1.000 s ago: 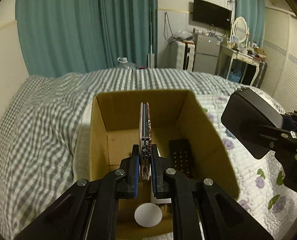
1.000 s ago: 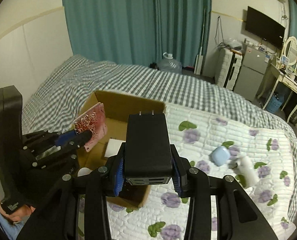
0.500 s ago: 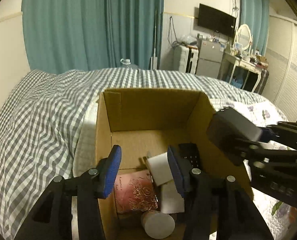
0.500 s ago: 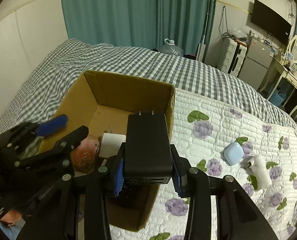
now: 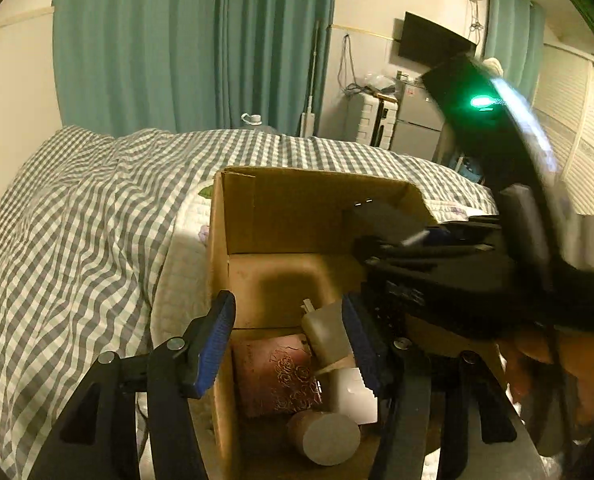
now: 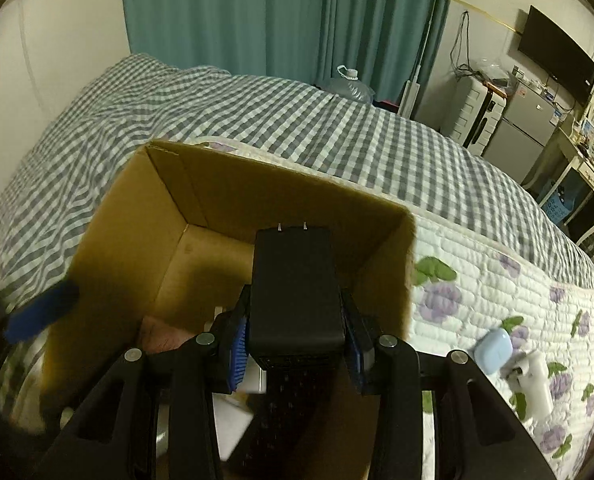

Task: Organize rigid objects
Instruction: 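Lower the phone and power bank into the box and release them, then move both open grippers over the earbud case and white cylinder, then grasp the blue earbud case with the left gripper while the right grasps the white cylinder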

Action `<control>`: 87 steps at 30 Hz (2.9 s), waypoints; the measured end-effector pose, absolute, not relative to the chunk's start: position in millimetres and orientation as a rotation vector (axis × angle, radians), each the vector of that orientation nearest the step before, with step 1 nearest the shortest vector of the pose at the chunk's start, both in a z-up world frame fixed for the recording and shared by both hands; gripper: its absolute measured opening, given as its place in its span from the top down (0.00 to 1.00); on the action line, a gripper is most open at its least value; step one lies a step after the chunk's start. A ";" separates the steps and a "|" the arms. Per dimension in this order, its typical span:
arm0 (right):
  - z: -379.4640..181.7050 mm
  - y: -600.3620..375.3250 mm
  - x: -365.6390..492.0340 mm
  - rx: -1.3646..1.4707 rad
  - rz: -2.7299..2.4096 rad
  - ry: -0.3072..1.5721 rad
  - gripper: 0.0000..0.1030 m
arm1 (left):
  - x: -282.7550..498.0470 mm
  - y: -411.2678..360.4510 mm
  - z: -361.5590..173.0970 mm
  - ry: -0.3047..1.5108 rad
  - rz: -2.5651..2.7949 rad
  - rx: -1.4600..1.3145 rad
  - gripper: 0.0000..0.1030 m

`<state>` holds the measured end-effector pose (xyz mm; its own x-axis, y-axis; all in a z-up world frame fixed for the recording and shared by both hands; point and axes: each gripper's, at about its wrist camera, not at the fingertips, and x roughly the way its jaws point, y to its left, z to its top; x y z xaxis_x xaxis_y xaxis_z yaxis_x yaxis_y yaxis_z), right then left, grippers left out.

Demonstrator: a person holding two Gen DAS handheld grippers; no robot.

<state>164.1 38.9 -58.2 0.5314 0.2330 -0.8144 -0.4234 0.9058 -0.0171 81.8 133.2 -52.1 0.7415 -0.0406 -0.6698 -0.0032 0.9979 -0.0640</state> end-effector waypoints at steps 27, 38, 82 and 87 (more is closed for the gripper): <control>11.9 -166.6 116.2 -0.140 0.203 0.726 0.19 | 75.0 34.0 -24.1 0.745 -0.078 -0.008 0.34; -34.3 -271.6 119.5 -0.156 0.118 0.736 0.11 | 99.8 -74.5 -40.0 0.773 -0.097 0.086 0.34; -137.1 -327.8 196.7 -0.007 0.225 0.999 0.59 | 219.3 -185.3 -174.0 0.873 -0.128 0.315 0.34; -134.1 -327.0 191.6 -0.023 0.220 0.984 0.59 | 210.5 -189.8 -170.8 0.860 -0.137 0.342 0.50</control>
<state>191.6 -327.0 -134.1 0.5334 0.1745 -0.8277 -0.1954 0.9774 0.0802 210.5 -189.8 -170.8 0.6476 0.0188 -0.7617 0.2546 0.9369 0.2396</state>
